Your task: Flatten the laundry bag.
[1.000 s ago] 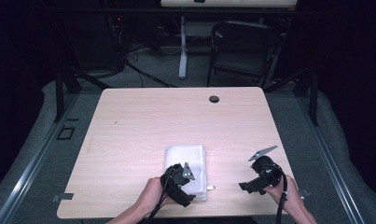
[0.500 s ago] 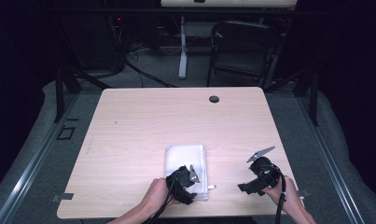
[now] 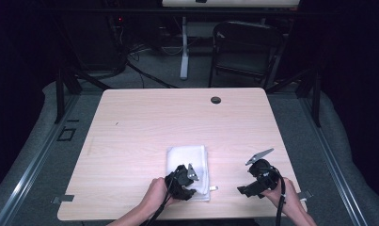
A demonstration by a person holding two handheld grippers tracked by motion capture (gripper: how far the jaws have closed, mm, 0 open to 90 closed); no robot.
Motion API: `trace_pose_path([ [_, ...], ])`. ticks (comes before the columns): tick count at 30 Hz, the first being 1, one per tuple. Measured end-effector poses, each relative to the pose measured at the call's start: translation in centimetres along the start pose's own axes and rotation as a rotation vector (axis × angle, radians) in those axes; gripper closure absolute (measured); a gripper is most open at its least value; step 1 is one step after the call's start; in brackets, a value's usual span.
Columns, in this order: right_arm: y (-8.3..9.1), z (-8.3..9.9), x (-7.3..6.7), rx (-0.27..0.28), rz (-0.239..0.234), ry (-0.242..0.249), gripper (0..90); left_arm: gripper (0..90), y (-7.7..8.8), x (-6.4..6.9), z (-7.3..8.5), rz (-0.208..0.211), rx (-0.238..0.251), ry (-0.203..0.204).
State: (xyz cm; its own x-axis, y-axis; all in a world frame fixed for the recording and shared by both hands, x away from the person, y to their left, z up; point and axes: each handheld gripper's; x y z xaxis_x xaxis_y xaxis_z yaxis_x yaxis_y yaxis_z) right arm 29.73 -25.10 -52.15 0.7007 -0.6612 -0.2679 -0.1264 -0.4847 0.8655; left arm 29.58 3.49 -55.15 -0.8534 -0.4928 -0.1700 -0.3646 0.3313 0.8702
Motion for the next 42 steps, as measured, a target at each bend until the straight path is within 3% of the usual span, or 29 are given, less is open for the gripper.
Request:
trace_pose_path([
  [5,-0.3,-0.1,-0.2,0.011,0.007,-0.001,15.8,68.6,0.0,-0.1,0.1,-0.01,0.008,0.001],
  [10,-0.2,-0.4,-0.5,-0.021,0.01,0.032,17.8,74.7,0.1,-0.2,0.1,-0.023,0.019,-0.007],
  [12,-0.4,-0.5,-0.8,-0.011,-0.006,0.031,18.8,77.2,0.2,-0.2,0.1,-0.026,0.025,-0.011],
  [17,-0.7,-0.9,-1.1,-0.02,0.003,0.052,24.3,80.2,0.5,-0.5,0.2,-0.024,0.051,-0.013],
  [22,-1.0,-1.3,-1.7,-0.01,-0.005,0.073,41.7,80.5,0.9,-0.8,0.3,-0.025,0.081,-0.004],
  [23,-1.0,-1.3,-1.7,-0.01,-0.005,0.073,41.7,80.5,0.9,-0.8,0.3,-0.025,0.087,-0.003],
  [24,-1.1,-1.5,-2.0,-0.003,-0.015,0.081,53.2,80.5,1.0,-0.9,0.3,-0.024,0.093,-0.003],
  [32,-1.9,-2.8,-3.4,0.011,-0.017,0.146,84.3,80.5,1.3,-1.0,0.3,-0.019,0.105,0.001],
  [35,-2.4,-3.2,-3.7,0.023,-0.029,0.161,88.8,80.5,1.3,-1.0,0.3,-0.016,0.108,0.003],
  [36,-2.8,-3.7,-4.1,0.017,-0.029,0.19,90.0,80.4,1.3,-1.0,0.3,-0.017,0.111,0.005],
  [42,-4.5,-4.8,-5.0,0.021,-0.058,0.212,90.0,80.4,1.3,-1.0,0.3,-0.019,0.113,0.006],
])
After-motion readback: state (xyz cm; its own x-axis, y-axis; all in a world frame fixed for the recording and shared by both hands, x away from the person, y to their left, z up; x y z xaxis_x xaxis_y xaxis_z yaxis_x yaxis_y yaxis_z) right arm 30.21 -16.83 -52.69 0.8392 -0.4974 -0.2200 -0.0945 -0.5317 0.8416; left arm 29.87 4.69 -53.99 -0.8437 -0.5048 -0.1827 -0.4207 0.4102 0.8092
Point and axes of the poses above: each handheld gripper's, and its own axes: y roughly backward along the jaws, z roughly out of its underside, x roughly to its right, and after that the axes turned 10 degrees about -z, right-handed
